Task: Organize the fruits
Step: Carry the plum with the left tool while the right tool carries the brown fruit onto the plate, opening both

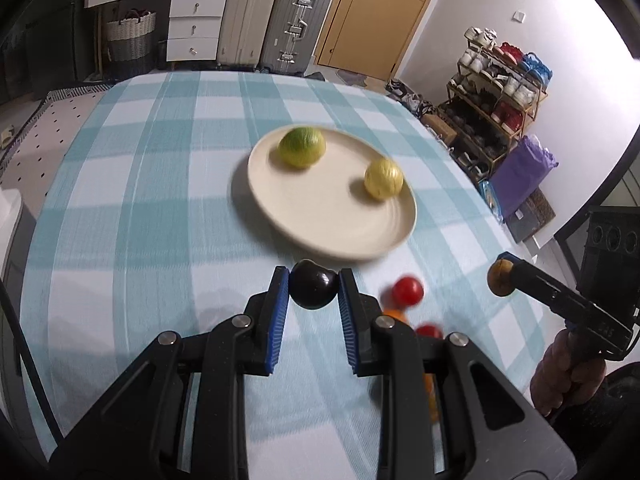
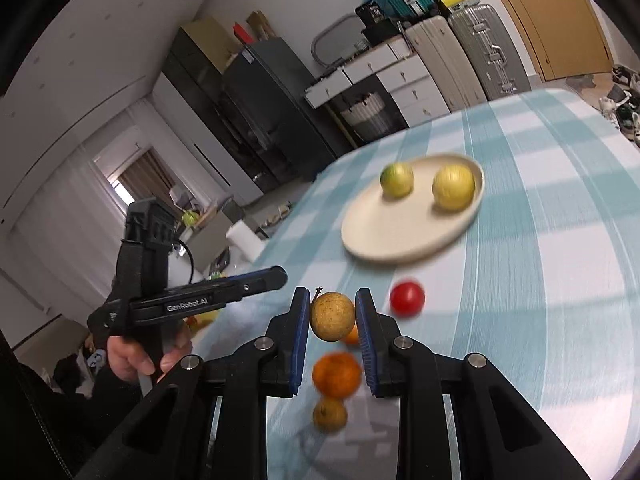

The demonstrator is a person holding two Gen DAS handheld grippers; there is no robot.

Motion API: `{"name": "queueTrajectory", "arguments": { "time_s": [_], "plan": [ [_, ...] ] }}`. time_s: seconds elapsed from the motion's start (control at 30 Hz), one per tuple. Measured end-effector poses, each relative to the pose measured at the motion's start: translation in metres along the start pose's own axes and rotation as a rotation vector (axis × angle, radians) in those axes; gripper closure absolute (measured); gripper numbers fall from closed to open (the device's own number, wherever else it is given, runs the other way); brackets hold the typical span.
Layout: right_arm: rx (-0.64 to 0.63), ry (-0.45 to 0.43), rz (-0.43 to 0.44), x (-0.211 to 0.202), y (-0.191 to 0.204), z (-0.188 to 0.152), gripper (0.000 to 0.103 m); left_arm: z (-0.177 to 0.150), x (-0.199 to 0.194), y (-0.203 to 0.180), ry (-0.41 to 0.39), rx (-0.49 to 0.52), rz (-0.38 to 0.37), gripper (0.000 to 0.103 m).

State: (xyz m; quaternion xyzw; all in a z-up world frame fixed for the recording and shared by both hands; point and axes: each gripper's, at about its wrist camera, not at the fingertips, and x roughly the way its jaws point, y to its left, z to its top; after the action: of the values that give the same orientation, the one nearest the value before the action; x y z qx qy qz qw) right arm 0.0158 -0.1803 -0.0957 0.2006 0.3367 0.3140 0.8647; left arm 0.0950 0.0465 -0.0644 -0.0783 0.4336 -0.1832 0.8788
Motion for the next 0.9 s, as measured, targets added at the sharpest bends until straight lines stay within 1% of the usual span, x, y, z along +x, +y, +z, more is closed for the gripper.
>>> {"name": "queueTrajectory", "arguments": {
  "time_s": [0.27, 0.33, 0.43, 0.57, 0.63, 0.77, 0.83, 0.9],
  "plan": [
    [-0.022, -0.036, -0.003, 0.022, -0.018, 0.058, 0.080, 0.068, 0.033, -0.016, -0.012, 0.030, -0.037, 0.081],
    [-0.026, -0.042, -0.002, 0.028, -0.022, 0.069, 0.080, 0.083, 0.040, -0.018, -0.013, 0.036, -0.044, 0.081],
    [-0.027, -0.053, -0.002, 0.036, -0.029, 0.088, 0.080, 0.110, 0.056, -0.020, -0.008, 0.038, -0.060, 0.081],
    [-0.027, -0.062, -0.009, 0.050, -0.042, 0.111, 0.080, 0.137, 0.077, -0.023, 0.004, 0.041, -0.077, 0.081],
    [-0.026, -0.062, -0.017, 0.057, -0.049, 0.119, 0.080, 0.149, 0.090, -0.028, 0.024, 0.049, -0.083, 0.081],
    [-0.021, -0.048, -0.046, 0.078, -0.068, 0.132, 0.080, 0.161, 0.118, -0.038, 0.062, 0.082, -0.082, 0.081],
    [-0.020, -0.038, -0.061, 0.087, -0.075, 0.134, 0.080, 0.164, 0.132, -0.039, 0.079, 0.082, -0.076, 0.081],
    [-0.013, -0.018, -0.081, 0.098, -0.083, 0.134, 0.079, 0.167, 0.148, -0.039, 0.105, 0.072, -0.089, 0.081]
  ]
}}
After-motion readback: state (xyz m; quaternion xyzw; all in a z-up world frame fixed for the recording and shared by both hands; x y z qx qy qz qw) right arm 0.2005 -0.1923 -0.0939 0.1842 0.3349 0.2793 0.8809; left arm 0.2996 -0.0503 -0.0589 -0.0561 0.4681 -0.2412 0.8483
